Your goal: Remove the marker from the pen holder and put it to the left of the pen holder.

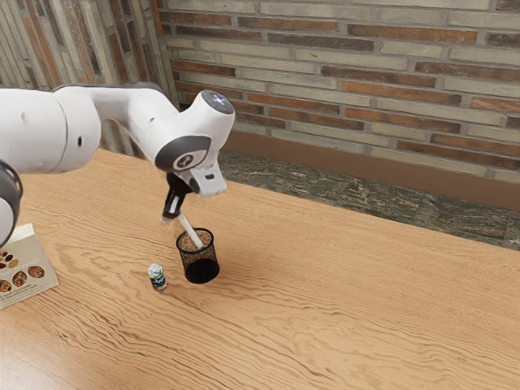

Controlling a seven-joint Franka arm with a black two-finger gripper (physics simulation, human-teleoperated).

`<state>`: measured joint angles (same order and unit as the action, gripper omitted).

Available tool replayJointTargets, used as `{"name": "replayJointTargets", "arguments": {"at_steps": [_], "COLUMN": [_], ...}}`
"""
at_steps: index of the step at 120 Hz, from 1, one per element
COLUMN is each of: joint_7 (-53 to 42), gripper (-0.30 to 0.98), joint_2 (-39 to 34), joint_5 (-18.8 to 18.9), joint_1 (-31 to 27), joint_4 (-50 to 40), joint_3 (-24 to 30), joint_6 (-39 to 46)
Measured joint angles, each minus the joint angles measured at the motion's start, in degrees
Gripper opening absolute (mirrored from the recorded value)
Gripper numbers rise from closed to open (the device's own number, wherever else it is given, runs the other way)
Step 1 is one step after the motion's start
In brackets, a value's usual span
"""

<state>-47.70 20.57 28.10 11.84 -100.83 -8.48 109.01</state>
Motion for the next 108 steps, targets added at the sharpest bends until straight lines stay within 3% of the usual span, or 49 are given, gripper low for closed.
{"name": "replayJointTargets", "arguments": {"at_steps": [36,48,60,72,83,94,108], "joint_7": [-1.12,-1.86,-4.86,-10.30,-15.39,-20.00,-25.04], "gripper": [-0.06,-0.07,-0.07,-0.07,-0.07,-0.07,-0.07], "joint_2": [-1.71,-0.46,2.78,5.42,6.82,8.20,9.57], "joint_5": [7.60,7.62,-0.57,-13.56,-22.10,-27.05,-29.81], "joint_1": [0.60,-2.73,-8.01,-12.55,-15.12,-16.28,-17.67], "joint_4": [7.90,9.25,8.31,8.34,8.84,9.78,10.91], "joint_3": [-0.13,-0.18,-1.12,-2.10,-2.29,-2.26,-2.17], "joint_6": [-8.37,-9.04,-4.21,0.03,2.46,4.02,5.23]}}
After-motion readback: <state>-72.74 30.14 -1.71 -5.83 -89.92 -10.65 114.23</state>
